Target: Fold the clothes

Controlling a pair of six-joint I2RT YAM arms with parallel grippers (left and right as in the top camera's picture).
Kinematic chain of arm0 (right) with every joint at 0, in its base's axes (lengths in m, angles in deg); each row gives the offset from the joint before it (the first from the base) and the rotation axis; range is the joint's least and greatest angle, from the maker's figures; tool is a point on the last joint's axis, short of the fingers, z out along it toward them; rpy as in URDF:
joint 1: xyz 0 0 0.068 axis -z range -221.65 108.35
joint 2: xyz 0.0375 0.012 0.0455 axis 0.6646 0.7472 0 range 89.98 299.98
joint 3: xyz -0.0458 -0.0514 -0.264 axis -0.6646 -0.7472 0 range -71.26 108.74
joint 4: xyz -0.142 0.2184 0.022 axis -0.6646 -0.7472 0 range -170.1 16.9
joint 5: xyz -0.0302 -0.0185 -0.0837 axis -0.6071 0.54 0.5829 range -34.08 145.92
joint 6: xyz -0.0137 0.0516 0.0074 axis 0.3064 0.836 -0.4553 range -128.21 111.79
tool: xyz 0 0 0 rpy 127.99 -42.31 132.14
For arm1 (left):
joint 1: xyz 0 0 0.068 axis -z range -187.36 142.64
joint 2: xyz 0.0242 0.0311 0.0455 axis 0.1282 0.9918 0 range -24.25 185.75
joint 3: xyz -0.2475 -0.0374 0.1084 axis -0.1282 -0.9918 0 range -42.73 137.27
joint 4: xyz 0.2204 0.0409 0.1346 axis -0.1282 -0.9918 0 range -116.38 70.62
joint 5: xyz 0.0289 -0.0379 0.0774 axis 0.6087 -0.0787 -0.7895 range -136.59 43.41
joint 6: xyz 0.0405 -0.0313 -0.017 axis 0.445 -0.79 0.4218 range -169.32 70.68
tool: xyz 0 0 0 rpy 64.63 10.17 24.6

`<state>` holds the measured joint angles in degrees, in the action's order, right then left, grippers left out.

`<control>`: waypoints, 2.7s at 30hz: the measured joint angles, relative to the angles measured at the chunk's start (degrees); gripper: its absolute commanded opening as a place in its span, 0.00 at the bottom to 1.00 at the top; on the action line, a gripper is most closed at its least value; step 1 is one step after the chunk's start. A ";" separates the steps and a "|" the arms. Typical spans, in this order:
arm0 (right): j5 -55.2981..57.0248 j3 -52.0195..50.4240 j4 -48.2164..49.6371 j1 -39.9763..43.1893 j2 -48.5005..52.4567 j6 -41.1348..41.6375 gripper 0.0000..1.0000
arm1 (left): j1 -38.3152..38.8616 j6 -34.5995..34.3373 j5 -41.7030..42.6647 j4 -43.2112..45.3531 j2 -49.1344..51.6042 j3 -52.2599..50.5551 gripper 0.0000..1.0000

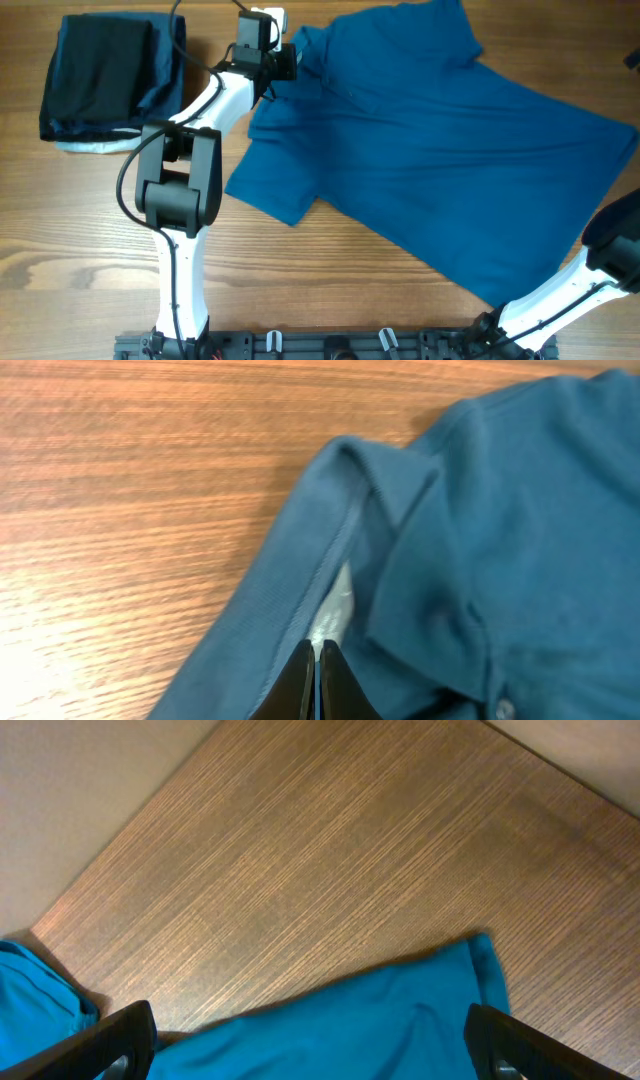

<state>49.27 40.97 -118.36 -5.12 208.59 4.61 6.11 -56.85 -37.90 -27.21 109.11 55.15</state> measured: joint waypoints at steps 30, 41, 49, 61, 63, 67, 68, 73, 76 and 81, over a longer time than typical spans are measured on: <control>-0.02 0.00 0.00 0.00 0.00 0.00 1.00 | 0.59 -7.19 -19.02 -28.57 1.11 4.90 0.04; -0.02 0.00 0.00 0.00 0.00 0.00 1.00 | -3.74 -23.96 -21.66 -44.06 -0.37 5.22 0.04; -0.02 0.00 0.00 0.00 0.00 0.00 1.00 | -3.13 -26.29 -22.32 -42.49 -6.38 0.70 0.29; -0.50 0.00 -0.13 0.00 0.00 0.00 1.00 | 9.18 -29.49 -20.09 -76.96 -44.19 0.44 0.04; -0.61 0.00 -0.15 0.00 0.00 0.00 1.00 | 11.47 -31.21 -19.52 -77.40 -43.67 -3.08 0.04; -0.63 0.00 -0.13 0.00 0.00 0.00 1.00 | 15.56 -35.04 -16.79 -70.69 -43.28 -16.15 0.04; -0.66 0.00 -0.17 0.00 0.00 0.00 1.00 | 15.76 -35.36 -16.11 -70.23 -43.01 -18.16 0.04; -0.66 0.00 -0.13 0.00 0.00 0.00 1.00 | 15.82 -36.68 -12.09 -59.69 -42.73 -34.05 0.04; -0.66 0.00 -0.11 0.00 0.00 0.02 1.00 | 15.19 -36.94 -10.60 -51.01 -42.75 -40.00 0.04; -0.66 0.00 -0.15 0.00 0.00 0.02 1.00 | 8.39 -37.27 -9.99 -42.47 -42.82 -46.53 0.04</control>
<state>48.61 40.97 -118.51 -5.12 208.59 4.63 14.50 -94.11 -47.89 -69.68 66.29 8.62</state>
